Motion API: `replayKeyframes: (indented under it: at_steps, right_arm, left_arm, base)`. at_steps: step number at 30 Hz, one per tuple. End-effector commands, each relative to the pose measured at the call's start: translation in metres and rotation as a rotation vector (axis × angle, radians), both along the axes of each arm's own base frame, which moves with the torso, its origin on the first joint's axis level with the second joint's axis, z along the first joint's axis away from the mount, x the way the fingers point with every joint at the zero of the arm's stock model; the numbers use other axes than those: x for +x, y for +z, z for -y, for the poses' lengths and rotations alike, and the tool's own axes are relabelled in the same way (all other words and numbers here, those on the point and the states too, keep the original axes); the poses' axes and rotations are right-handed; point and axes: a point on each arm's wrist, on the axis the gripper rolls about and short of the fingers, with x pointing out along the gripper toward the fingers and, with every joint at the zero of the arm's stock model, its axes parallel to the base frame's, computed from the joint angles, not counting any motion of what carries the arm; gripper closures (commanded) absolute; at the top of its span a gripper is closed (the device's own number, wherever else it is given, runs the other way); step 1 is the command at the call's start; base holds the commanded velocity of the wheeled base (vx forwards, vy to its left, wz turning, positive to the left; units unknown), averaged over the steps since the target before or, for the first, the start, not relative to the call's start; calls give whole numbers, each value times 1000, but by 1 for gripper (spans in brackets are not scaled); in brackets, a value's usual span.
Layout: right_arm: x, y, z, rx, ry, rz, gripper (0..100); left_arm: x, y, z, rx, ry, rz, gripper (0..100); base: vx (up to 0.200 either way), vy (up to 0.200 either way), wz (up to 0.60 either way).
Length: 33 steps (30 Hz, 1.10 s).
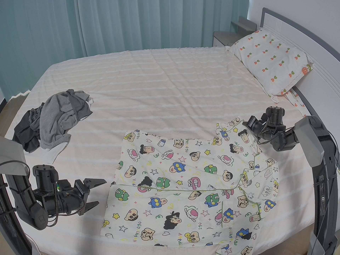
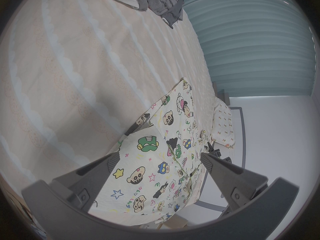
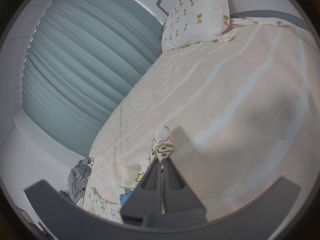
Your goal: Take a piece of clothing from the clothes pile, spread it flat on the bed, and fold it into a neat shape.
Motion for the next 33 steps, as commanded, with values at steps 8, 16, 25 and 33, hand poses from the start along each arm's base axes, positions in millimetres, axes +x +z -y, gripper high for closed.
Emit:
replayKeyframes:
  at_steps: [8, 16, 25, 33]
  right_arm:
    - [5, 0, 12, -5, -29, 28, 100]
    - [6, -4, 14, -10, -32, 22, 0]
    - [-9, 19, 31, -3, -83, 22, 0]
    - [-79, 61, 53, 7, -117, 1, 0]
  left_arm:
    - [0, 0, 0, 0, 1, 0, 0]
    - [0, 0, 0, -1, 0, 0, 0]
    - [7, 3, 0, 1, 3, 37, 0]
    - [49, 31, 24, 42, -6, 279, 0]
  base:
    - [0, 0, 0]
    - [0, 0, 0]
    - [0, 0, 0]
    - [0, 0, 0]
